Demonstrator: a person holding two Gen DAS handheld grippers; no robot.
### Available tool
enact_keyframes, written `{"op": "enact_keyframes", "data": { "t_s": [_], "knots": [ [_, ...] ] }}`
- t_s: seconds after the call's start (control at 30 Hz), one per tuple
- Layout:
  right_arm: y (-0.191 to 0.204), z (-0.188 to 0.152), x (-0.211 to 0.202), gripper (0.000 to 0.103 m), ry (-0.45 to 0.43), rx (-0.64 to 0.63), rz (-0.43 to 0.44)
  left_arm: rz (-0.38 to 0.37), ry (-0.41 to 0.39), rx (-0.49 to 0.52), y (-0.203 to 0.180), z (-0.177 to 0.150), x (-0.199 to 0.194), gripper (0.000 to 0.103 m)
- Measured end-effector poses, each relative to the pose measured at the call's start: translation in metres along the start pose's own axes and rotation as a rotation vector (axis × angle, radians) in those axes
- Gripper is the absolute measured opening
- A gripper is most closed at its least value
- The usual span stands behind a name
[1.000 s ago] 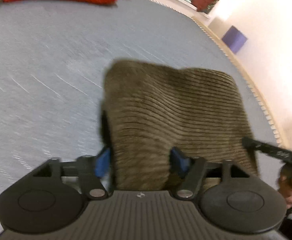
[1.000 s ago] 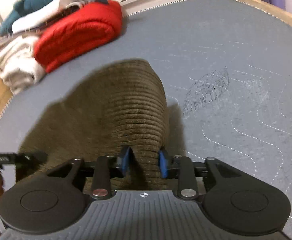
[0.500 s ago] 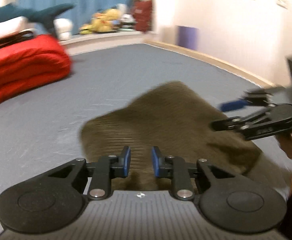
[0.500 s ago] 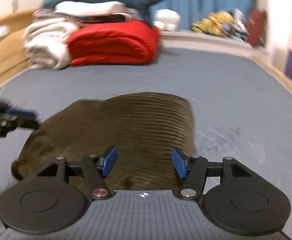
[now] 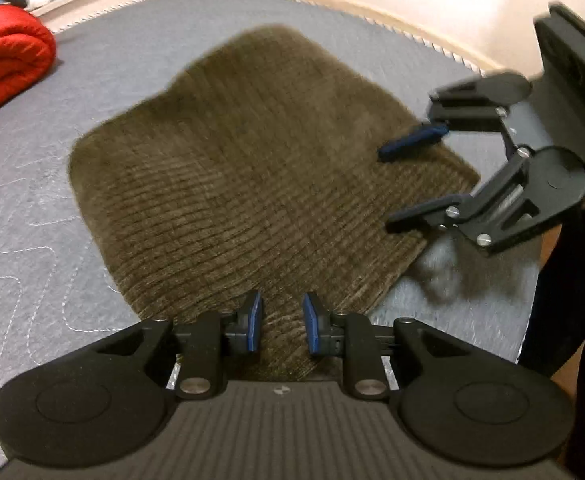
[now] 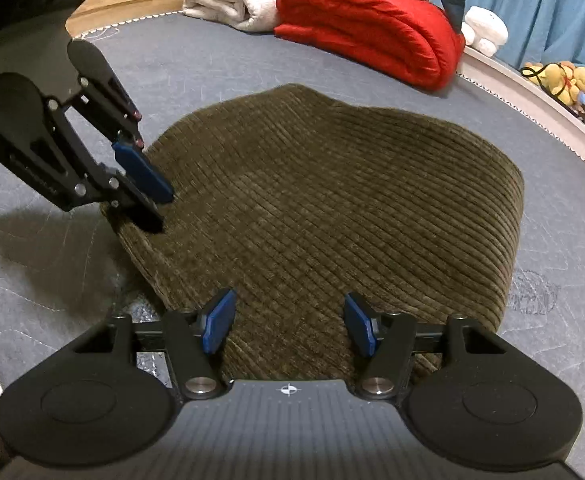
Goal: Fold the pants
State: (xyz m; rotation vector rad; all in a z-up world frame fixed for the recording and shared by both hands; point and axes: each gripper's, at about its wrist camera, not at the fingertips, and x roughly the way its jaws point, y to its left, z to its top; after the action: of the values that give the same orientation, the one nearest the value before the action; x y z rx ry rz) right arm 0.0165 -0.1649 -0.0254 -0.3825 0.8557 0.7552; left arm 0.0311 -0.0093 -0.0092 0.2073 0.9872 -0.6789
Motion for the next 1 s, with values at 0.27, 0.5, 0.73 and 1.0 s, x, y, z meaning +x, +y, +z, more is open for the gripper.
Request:
{"op": "enact_keyframes", "data": {
  "t_s": [0.27,0.5,0.73,1.0],
  "knots": [
    [0.004,-0.016,-0.01,0.062,0.051,-0.056,0.04,-0.01,0.073,0.137,-0.011,-0.01,0.016,0.025],
    [0.005,-0.014,-0.027,0.064,0.012,-0.099,0.043,0.045,-0.177,-0.091,0.025,0.008,-0.026,0.026],
    [-0.078,0.017,-0.047,0.064,-0.216,0.287,-0.108,0.196,-0.017,-0.108,0.041,0.001,0.022,0.013],
    [-0.146,0.034,0.028,0.05,-0.193,0.55,-0.167,0.168,-0.087,-0.103,0.039,-0.004,-0.001,0.013]
  ]
}}
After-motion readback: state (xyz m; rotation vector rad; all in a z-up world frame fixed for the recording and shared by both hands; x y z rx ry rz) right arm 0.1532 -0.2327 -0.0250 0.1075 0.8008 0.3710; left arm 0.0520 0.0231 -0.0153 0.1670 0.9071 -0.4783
